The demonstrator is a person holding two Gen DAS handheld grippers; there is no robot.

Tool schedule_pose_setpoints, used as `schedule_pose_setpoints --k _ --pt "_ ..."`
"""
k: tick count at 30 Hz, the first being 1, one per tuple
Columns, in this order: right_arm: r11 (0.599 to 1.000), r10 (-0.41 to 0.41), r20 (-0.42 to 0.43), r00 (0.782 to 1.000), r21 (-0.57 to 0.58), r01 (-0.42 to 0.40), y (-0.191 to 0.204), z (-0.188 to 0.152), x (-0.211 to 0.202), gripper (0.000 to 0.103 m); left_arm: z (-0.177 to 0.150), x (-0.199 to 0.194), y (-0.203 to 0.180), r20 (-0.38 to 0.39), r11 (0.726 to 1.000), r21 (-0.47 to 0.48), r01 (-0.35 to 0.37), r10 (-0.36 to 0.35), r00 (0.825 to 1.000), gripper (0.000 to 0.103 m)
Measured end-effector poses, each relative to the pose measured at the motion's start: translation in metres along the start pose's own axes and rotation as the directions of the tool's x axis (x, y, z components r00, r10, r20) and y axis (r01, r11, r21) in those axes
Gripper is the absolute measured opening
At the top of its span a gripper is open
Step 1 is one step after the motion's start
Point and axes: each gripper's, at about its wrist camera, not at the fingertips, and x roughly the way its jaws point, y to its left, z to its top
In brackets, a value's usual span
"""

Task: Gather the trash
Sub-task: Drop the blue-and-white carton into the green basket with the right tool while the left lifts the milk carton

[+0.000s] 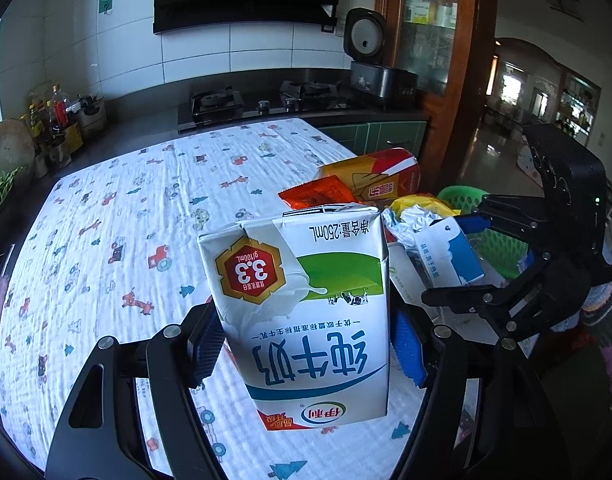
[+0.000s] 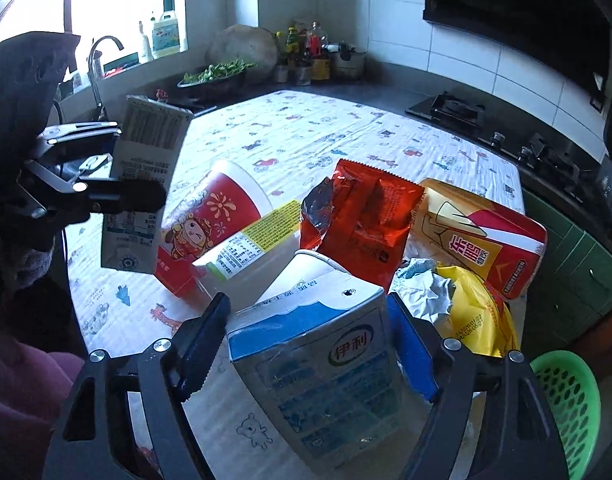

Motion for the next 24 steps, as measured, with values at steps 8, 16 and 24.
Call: schedule_pose_setpoints --k 8,16,24 --pt "0.991 -0.045 0.153 0.987 0.135 0.024 0.002 -0.008 -0.056 0.075 0.012 0.006 -0.024 0.012 0.998 0.038 0.058 -0.059 0.998 0.070" --pt "0.945 -0.197 0.241 0.950 0.306 0.118 -0.028 -0.026 -0.118 0.075 0.032 0.013 -0.063 0.020 0.986 0.098 0.138 -0.141 0.990 0.070" --pt "0.785 -0.456 0.130 0.880 0.524 0.330 -0.109 -0.070 -0.139 0.075 0.058 0.028 -0.106 0.034 0.970 0.152 0.190 -0.197 0.980 0.070"
